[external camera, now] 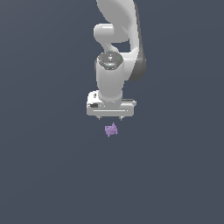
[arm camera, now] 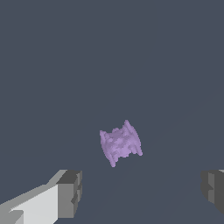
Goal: Pick up the object and move it to a goal position.
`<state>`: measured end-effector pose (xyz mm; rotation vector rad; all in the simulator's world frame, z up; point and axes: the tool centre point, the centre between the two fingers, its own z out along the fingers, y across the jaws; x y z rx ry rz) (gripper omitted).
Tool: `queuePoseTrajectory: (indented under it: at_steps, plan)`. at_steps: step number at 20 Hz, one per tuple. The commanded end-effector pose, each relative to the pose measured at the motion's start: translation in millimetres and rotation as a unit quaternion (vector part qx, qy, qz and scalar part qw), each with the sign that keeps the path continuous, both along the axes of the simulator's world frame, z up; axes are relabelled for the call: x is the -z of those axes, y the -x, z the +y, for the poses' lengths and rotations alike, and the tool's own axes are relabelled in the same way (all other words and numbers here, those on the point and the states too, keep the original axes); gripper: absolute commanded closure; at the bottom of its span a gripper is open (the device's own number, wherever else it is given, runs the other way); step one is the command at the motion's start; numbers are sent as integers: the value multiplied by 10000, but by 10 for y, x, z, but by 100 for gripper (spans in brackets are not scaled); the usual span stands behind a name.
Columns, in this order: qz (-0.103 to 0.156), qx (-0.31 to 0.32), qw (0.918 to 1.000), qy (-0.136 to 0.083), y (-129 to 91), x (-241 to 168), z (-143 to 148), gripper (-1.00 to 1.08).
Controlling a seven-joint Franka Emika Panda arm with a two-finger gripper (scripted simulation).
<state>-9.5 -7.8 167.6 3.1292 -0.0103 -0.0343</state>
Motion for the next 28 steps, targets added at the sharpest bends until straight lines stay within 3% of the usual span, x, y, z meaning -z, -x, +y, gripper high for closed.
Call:
queuePoseTrajectory:
  at_steps: [1, 11, 17, 28]
  plan:
    - [0, 0, 10000, 0, 0, 0, 0, -92]
    - [-84, -12, 9998, 176, -68, -135, -202, -92]
    - [-83, 21, 9998, 168, -65, -125, -194, -92]
    - [-96, 725, 9972, 124, -52, -9, -152, -92]
